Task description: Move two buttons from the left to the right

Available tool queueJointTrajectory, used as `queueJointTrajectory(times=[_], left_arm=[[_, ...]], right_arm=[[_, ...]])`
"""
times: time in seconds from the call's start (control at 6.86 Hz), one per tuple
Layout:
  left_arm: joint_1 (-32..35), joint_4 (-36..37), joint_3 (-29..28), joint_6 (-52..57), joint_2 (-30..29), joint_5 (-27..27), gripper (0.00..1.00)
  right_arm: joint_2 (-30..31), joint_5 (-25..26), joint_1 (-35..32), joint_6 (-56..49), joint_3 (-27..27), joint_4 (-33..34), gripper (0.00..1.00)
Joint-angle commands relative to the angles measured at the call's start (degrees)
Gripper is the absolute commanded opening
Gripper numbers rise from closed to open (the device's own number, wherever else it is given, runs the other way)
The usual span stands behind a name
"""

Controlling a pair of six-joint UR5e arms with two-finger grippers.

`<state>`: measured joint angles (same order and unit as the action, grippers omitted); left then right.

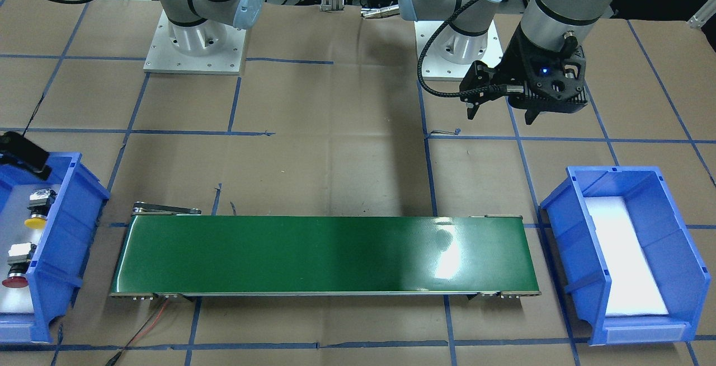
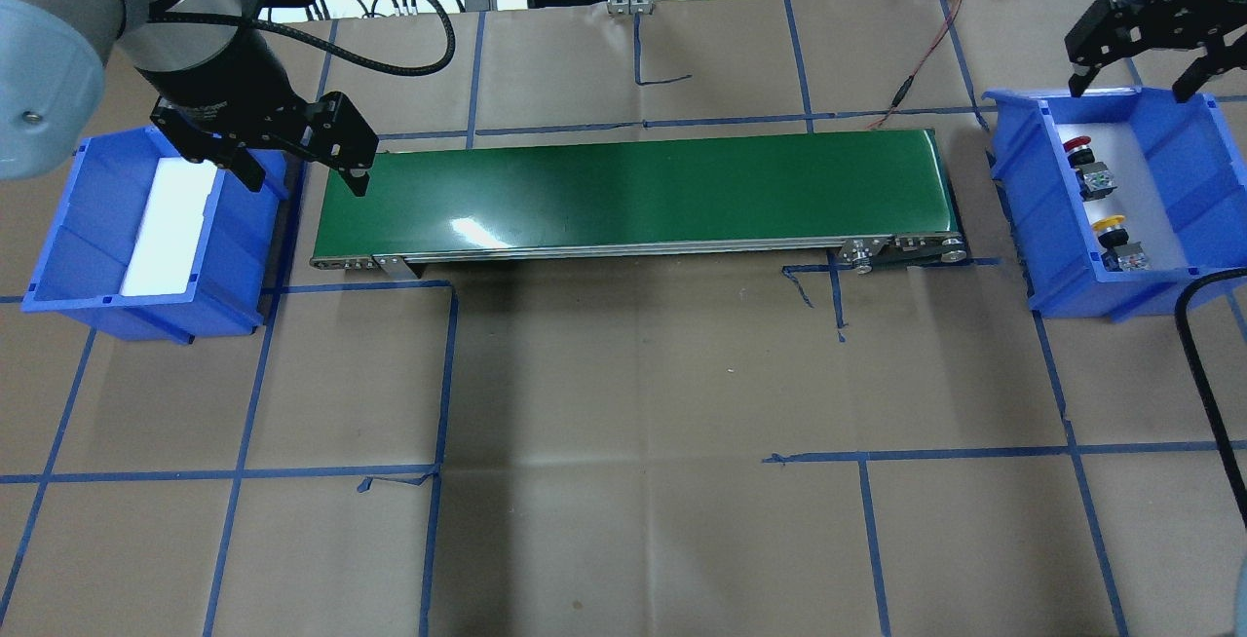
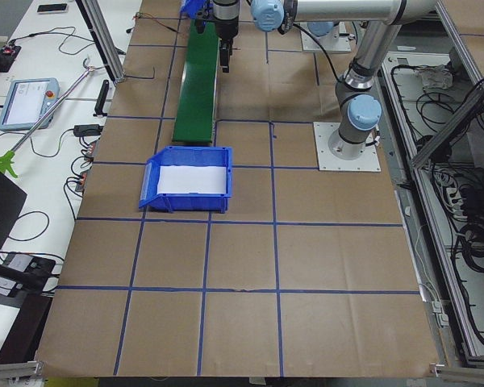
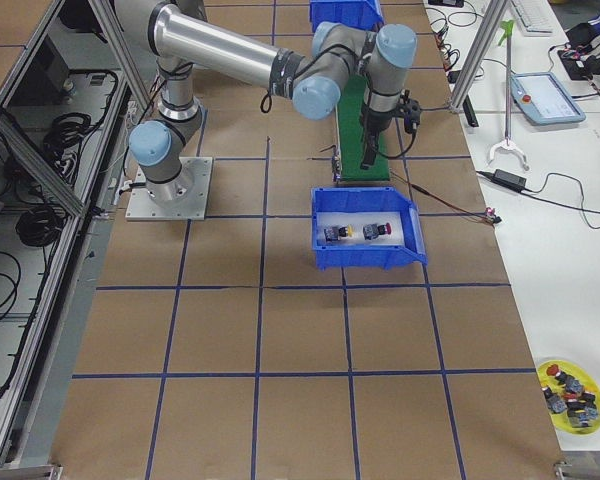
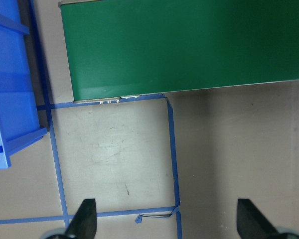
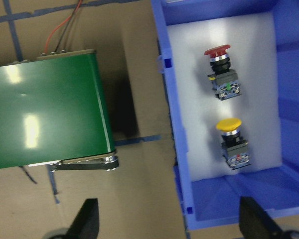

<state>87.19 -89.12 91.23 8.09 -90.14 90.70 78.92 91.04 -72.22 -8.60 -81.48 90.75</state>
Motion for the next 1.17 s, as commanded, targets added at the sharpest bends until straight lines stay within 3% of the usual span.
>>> queueJointTrajectory(times=[0.0, 0.29, 1.02], left_arm=[[0.0, 0.0, 0.0, 0.0, -0.04, 0.0, 1.0], [0.0, 0.0, 0.0, 0.0, -0.04, 0.0, 1.0], [0.0, 0.0, 0.0, 0.0, -0.04, 0.0, 1.0]], right_arm=[[6.31, 0.28, -10.61, 13.89, -2.18, -4.42, 1.0], [11.49, -0.24, -19.07, 19.03, -8.4, -3.22, 0.99], [12.93, -0.6, -20.33, 20.64, -11.34, -1.89, 1.0]])
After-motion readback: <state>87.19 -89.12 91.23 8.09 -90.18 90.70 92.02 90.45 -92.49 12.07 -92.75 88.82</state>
